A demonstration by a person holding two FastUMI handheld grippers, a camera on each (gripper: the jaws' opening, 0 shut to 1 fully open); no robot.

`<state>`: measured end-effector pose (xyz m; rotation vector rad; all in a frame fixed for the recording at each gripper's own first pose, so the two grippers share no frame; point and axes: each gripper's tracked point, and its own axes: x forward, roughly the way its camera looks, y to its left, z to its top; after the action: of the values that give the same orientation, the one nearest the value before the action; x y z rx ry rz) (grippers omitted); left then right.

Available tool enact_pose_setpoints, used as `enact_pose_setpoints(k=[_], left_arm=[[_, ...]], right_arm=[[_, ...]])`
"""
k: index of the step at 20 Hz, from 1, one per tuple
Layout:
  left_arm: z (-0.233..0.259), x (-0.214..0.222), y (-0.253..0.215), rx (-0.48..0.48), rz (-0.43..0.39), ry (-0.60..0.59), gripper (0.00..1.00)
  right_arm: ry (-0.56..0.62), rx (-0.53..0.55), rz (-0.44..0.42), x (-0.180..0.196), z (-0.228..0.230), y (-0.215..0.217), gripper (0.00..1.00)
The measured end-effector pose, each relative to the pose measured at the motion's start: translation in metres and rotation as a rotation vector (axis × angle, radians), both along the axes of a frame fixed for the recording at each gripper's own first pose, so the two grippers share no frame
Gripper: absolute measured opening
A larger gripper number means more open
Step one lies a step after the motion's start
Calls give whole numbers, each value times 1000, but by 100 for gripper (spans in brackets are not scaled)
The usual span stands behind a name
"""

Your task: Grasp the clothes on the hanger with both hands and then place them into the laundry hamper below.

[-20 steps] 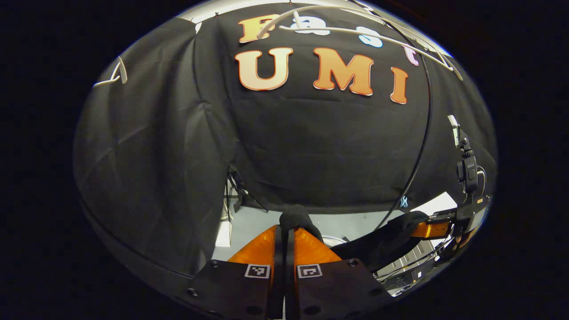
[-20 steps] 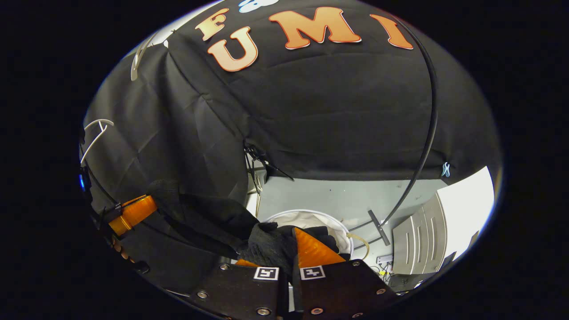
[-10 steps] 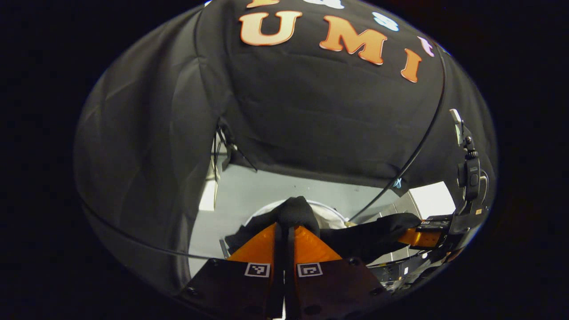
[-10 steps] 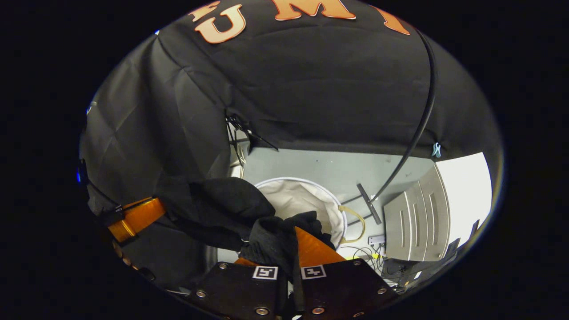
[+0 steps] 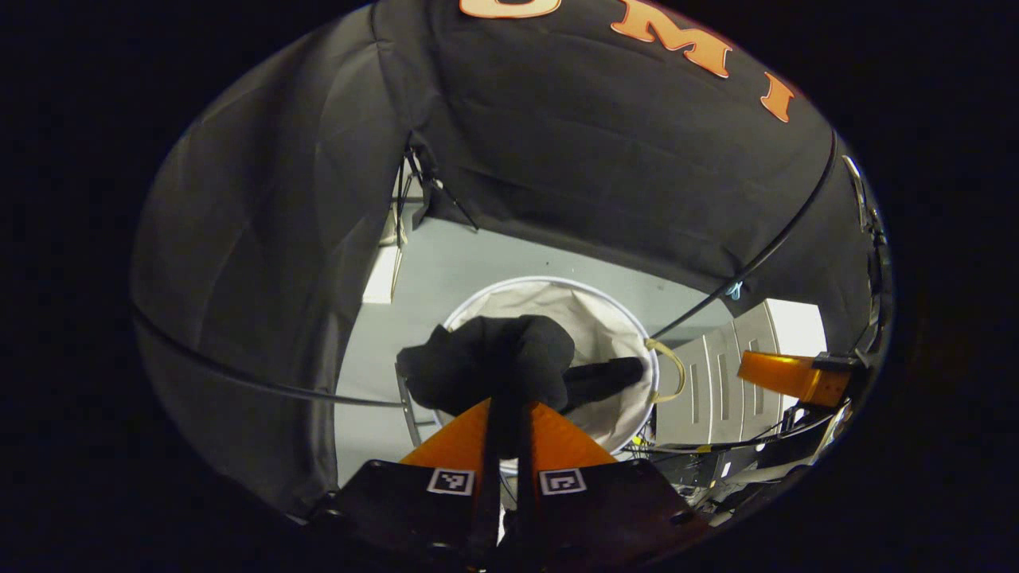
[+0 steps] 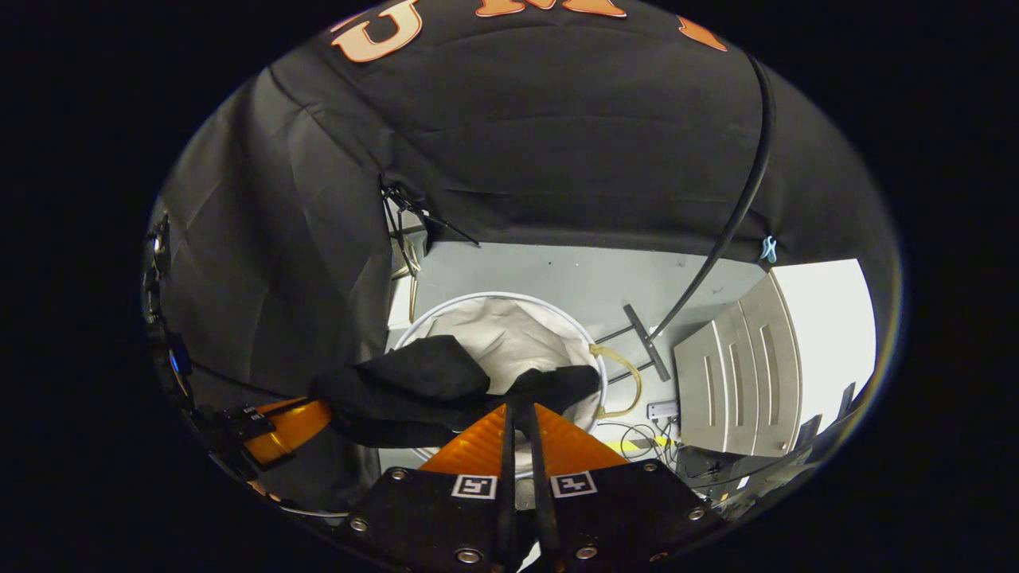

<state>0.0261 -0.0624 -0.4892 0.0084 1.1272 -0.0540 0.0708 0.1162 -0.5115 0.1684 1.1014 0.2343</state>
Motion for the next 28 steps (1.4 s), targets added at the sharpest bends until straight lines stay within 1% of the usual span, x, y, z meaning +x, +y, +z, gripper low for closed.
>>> enact_pose_setpoints(k=[1,2,3,4,5,6,7,8,9,10,11,12,13,14,15,16,17,18,19,20,21,22,24,28], left_arm=[[-1,2,-1,7,7,-2,18],[0,6,-2,10,6,-7,24],[2,9,-1,20,4,-10,19],[3,11,1,23,1,-15,30],[6,11,-1,24,3,-17,33],[7,13,-1,32,11,-19,41],[8,12,-1,26,16,-17,44],[9,9,-3,20,21,-11,57],[10,6,-1,18,28,-4,70],[10,3,0,20,33,-1,83],[10,0,2,19,35,1,97],[11,-2,2,23,36,2,96],[12,-6,4,24,33,3,99],[15,-8,4,21,27,7,93],[17,-12,6,28,23,8,93],[22,-11,9,32,21,0,99],[28,-12,13,38,22,-12,98],[35,-10,14,37,23,-27,100],[42,-10,13,25,25,-47,100],[51,-10,13,15,31,-64,98],[60,-11,17,14,37,-83,100],[71,-9,22,16,41,-100,98],[93,-9,27,20,42,-143,98],[153,0,40,29,46,-263,98]], right_arm=[[-2,-4,-2,1,1,-3,10],[-2,-6,-7,0,2,-5,0],[0,-7,-15,-1,2,-9,11],[3,-7,-25,-4,3,-10,11],[8,-11,-35,-4,2,-13,13],[10,-11,-42,-6,3,-16,14],[9,-10,-45,-6,3,-19,11],[7,-14,-47,-7,3,-21,26],[4,-17,-48,-6,5,-22,31],[1,-23,-50,-7,7,-25,35],[-6,-26,-53,-8,10,-28,42],[-12,-29,-58,-8,13,-30,46],[-22,-32,-66,-8,17,-31,59],[-31,-35,-71,-7,22,-34,58],[-43,-43,-71,-8,25,-36,79],[-58,-55,-65,-8,30,-40,83],[-72,-70,-55,-9,35,-43,88],[-84,-84,-44,-12,40,-46,90],[-94,-94,-36,-16,44,-49,93],[-106,-99,-31,-19,50,-51,93],[-118,-100,-29,-22,58,-53,93],[-131,-103,-29,-25,66,-57,93],[-167,-111,-28,-27,84,-66,93],[-268,-107,-33,-21,138,-88,93]])
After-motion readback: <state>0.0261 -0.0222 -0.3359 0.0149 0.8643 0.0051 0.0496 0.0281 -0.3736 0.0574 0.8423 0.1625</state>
